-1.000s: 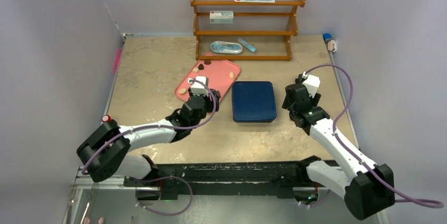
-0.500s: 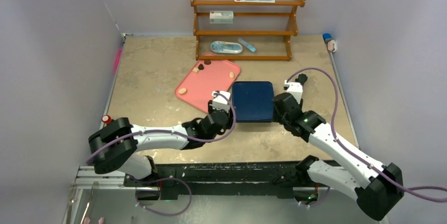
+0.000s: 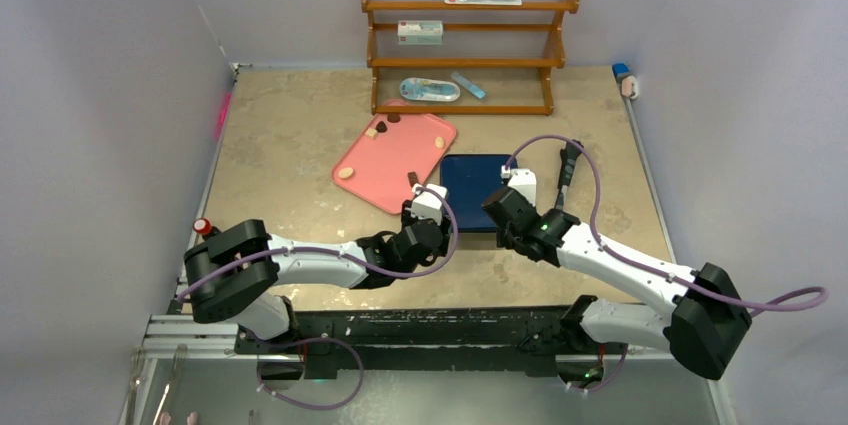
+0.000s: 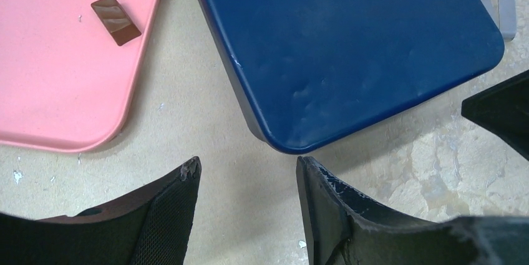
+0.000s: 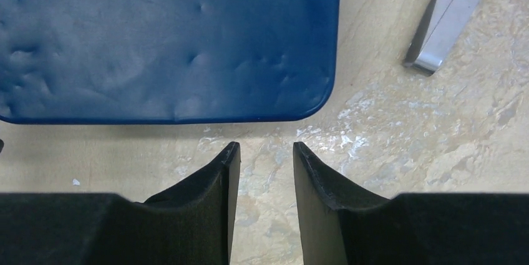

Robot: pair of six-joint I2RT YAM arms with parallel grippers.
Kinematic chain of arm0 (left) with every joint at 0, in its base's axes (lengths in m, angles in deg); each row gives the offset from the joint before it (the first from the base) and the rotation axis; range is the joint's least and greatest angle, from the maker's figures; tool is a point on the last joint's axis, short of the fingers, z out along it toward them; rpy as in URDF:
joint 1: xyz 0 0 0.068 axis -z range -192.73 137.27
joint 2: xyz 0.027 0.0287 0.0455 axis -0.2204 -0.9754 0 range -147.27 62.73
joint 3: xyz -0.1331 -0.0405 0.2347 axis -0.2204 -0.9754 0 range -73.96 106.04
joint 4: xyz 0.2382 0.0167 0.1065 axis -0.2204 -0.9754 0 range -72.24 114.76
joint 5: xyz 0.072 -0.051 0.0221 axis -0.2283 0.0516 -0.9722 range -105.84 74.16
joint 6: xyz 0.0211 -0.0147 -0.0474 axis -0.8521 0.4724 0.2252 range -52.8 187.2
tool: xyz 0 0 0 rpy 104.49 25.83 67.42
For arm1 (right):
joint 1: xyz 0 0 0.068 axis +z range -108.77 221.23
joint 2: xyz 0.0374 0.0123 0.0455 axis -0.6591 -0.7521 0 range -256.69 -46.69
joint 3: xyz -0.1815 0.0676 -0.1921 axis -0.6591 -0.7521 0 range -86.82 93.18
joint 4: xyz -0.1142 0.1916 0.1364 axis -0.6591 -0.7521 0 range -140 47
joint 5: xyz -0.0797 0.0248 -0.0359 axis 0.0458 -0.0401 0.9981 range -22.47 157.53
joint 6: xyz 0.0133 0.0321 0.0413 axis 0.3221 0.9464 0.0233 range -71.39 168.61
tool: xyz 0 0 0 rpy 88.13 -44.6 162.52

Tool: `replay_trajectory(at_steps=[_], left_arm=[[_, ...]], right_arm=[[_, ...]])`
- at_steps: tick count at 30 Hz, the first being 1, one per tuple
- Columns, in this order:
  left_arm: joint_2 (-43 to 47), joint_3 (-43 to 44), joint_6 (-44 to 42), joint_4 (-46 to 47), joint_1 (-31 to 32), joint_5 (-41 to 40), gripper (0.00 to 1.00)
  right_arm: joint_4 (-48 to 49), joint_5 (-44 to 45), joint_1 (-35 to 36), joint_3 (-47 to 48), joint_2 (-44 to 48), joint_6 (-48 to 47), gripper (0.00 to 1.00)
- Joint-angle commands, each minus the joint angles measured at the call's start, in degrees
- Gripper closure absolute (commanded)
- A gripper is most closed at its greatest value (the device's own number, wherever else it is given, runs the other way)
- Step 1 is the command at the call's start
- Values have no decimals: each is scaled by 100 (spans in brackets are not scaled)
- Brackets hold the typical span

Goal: Pack the chocolate
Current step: Close the box lid on the packing box.

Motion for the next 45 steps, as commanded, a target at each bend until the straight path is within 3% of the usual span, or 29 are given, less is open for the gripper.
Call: replay_trajectory(at_steps=[1, 21, 45], left_arm=[[-47, 143, 113, 219, 38, -152, 44], [157, 56, 230, 52, 134, -186, 44], [-566, 353, 203, 264, 408, -576, 44]], right_arm=[[164, 80, 101, 18, -175, 184, 61], [751, -102, 182, 158, -871, 132, 63], [763, -81, 236, 117, -808, 167, 63]])
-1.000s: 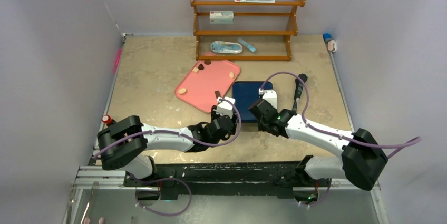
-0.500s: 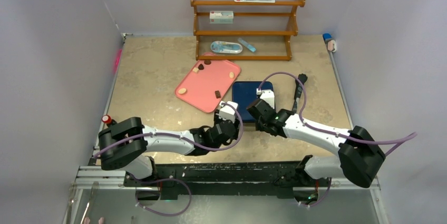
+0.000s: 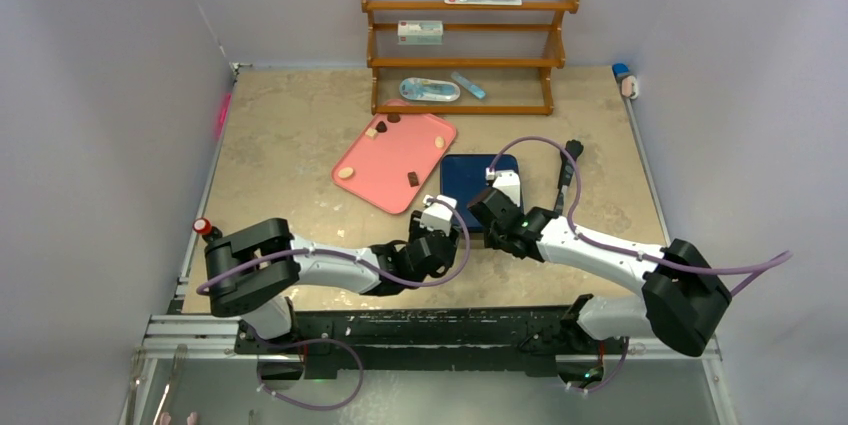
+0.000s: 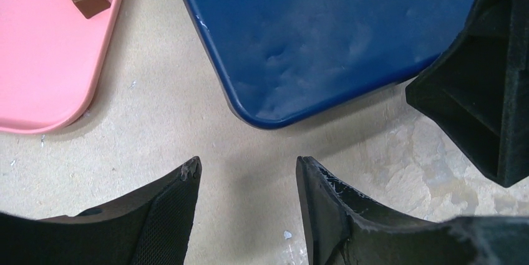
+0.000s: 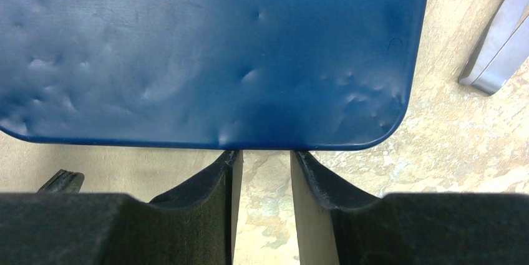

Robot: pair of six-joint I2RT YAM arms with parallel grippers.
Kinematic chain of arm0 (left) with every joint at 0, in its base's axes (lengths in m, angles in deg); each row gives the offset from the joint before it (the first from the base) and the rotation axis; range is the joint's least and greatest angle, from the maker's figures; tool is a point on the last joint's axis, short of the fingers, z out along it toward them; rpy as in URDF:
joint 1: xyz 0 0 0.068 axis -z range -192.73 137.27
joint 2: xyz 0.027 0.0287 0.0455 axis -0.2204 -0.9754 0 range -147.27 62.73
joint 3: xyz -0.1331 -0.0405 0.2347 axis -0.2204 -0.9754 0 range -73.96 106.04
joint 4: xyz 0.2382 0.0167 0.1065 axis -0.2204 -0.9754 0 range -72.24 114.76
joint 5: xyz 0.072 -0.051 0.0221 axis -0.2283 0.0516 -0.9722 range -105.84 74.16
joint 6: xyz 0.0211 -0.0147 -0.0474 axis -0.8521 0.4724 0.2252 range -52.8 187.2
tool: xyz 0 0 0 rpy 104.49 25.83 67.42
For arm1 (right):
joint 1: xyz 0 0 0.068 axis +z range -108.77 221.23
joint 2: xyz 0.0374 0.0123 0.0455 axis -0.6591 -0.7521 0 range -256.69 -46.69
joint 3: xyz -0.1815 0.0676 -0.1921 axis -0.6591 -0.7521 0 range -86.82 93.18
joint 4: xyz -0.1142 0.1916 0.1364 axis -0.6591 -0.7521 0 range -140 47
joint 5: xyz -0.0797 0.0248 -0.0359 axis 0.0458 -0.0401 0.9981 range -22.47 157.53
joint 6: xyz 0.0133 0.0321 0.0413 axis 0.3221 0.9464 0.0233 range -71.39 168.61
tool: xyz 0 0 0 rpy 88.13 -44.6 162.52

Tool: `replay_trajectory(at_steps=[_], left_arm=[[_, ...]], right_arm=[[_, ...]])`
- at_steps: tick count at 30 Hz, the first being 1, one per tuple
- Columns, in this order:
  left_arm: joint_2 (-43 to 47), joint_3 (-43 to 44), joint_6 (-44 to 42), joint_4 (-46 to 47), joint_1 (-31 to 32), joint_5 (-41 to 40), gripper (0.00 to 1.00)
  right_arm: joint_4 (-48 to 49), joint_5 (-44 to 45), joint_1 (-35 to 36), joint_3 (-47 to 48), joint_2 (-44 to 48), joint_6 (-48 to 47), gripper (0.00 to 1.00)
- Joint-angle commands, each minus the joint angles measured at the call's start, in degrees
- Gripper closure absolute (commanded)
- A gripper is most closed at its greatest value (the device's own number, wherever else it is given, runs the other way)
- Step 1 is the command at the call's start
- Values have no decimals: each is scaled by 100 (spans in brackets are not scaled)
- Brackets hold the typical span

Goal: Pack the chocolate
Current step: Close the box lid on the packing box.

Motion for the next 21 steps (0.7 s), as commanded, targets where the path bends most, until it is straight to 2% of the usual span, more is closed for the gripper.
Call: replay_trajectory(at_steps=[1, 21], left_arm=[[-32, 207, -80, 315, 23, -336, 44], [-149, 196, -136, 488, -94, -480, 43]], right_arm=[[40, 78, 28, 110, 70, 86, 63], [113, 49, 37, 155, -15, 46, 63]])
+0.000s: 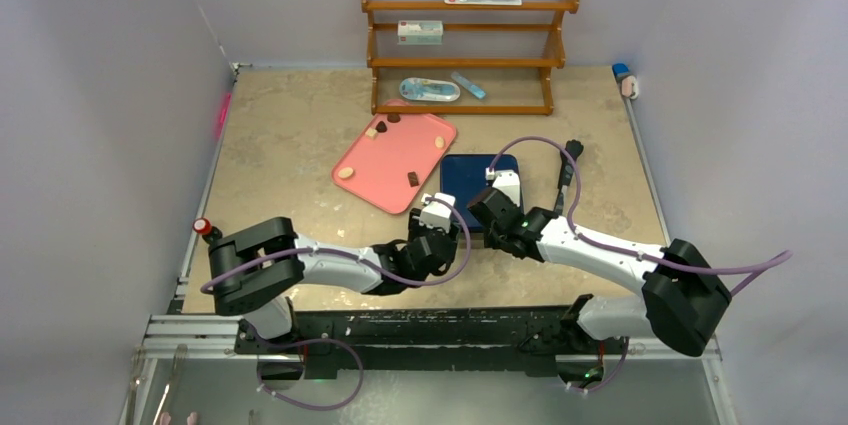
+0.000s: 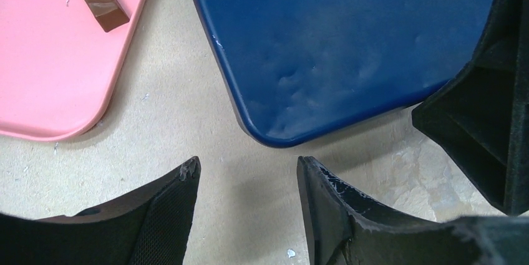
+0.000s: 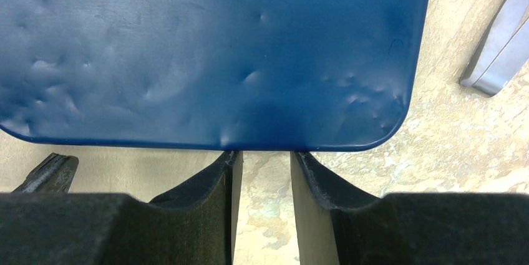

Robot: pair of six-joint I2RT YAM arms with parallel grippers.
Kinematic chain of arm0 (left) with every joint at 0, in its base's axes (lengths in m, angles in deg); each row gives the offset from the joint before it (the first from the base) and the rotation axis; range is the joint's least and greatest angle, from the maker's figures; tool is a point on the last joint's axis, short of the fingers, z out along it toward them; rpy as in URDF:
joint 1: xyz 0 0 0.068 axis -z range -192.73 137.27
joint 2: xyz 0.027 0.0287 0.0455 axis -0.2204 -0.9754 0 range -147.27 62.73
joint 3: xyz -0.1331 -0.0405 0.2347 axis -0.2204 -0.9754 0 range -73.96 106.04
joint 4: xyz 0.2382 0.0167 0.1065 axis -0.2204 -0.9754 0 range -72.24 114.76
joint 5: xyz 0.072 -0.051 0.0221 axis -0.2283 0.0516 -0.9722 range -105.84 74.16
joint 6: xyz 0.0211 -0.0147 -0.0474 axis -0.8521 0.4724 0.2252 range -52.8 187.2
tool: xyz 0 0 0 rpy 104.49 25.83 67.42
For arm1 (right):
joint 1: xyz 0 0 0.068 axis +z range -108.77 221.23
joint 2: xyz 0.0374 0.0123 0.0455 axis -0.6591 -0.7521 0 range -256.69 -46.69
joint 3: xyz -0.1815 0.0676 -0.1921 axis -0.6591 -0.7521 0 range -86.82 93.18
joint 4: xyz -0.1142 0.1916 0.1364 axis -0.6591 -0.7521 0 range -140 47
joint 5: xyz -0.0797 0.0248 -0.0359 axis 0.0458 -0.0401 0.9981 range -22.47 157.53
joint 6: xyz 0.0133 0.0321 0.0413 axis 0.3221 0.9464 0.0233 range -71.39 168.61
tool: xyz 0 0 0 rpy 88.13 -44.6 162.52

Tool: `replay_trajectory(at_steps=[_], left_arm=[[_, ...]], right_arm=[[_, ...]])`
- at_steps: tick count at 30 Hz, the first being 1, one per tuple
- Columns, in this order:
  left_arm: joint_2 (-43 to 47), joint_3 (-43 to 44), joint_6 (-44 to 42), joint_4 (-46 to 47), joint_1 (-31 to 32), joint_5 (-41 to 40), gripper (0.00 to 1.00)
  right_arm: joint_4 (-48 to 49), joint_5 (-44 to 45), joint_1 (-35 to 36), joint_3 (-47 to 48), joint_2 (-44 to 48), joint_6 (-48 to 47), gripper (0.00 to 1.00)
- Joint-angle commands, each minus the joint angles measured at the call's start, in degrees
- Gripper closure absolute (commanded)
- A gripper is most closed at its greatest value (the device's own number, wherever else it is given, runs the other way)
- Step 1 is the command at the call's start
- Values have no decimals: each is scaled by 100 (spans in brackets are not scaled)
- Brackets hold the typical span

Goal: Pack the chocolate
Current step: Close the box lid on the packing box.

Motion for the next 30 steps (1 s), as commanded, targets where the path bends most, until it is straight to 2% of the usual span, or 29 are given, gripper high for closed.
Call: replay_trajectory(at_steps=[1, 30], left_arm=[[-49, 160, -100, 240, -77, -133, 43], [-46, 75, -170, 532, -352, 40, 42]], right_arm=[[97, 43, 28, 165, -12, 46, 63], [49, 187, 36, 407, -253, -44, 63]])
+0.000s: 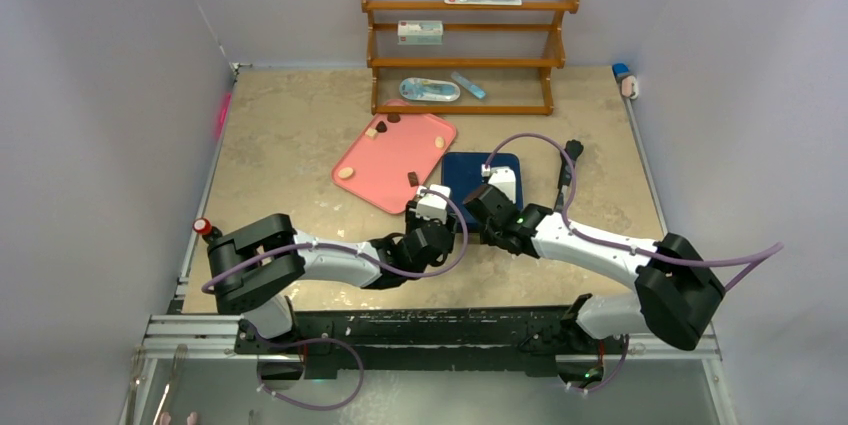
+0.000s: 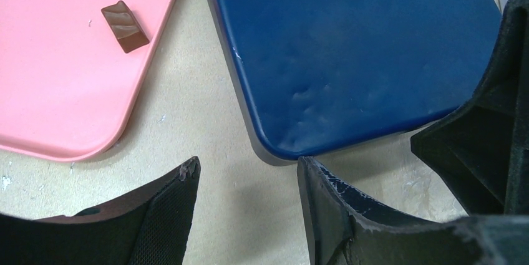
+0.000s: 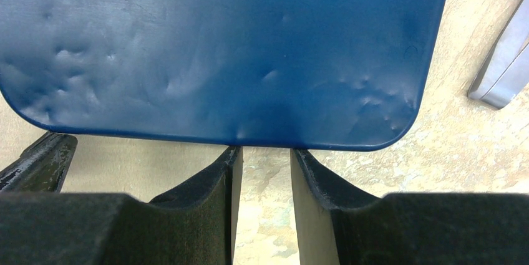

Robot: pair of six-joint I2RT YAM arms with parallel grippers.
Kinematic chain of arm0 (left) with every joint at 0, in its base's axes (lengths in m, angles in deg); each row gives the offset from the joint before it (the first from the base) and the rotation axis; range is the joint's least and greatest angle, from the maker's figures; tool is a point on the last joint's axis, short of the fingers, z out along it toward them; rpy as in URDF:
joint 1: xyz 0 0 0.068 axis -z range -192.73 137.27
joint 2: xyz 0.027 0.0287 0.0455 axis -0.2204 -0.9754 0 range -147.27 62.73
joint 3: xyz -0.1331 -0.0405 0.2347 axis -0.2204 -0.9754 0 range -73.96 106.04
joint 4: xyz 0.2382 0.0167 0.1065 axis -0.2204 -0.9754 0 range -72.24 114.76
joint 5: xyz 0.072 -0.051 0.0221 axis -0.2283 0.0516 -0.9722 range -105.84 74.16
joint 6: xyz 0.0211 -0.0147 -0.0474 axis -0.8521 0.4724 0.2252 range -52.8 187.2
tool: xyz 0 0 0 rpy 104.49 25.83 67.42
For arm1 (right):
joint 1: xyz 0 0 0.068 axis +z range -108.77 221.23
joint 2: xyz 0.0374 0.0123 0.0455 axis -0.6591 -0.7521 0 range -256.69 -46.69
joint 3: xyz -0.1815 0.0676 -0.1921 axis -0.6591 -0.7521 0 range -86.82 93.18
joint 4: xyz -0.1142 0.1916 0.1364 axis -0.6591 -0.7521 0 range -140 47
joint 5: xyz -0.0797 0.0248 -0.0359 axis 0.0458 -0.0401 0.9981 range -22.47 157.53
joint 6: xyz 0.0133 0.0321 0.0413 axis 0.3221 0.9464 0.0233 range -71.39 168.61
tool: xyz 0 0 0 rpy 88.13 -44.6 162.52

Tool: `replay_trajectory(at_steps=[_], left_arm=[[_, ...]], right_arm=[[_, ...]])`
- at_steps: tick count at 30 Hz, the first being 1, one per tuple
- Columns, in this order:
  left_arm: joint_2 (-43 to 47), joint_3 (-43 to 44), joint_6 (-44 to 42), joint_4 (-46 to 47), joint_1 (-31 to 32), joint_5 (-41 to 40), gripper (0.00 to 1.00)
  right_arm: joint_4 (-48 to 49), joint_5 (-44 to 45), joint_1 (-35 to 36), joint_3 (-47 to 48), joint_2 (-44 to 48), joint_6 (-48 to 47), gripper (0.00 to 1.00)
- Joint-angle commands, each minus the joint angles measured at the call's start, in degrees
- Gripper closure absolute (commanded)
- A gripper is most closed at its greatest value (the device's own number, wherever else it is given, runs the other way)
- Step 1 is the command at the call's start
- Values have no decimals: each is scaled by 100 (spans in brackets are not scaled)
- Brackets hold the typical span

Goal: Pack the chocolate
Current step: Close the box lid on the packing box.

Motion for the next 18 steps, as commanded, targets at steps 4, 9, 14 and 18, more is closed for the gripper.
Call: replay_trajectory(at_steps=[4, 9, 14, 18], left_arm=[[-20, 75, -33, 259, -63, 35, 43], [-42, 75, -28, 276, -73, 60, 43], [-33, 58, -17, 276, -82, 62, 43], [-46, 57, -6, 285, -90, 87, 43]], right_arm=[[-95, 222, 42, 246, -15, -19, 63], [-128, 272, 36, 274, -32, -17, 63], [-139, 316, 34, 280, -57, -6, 63], [-155, 350, 36, 280, -65, -1, 63]])
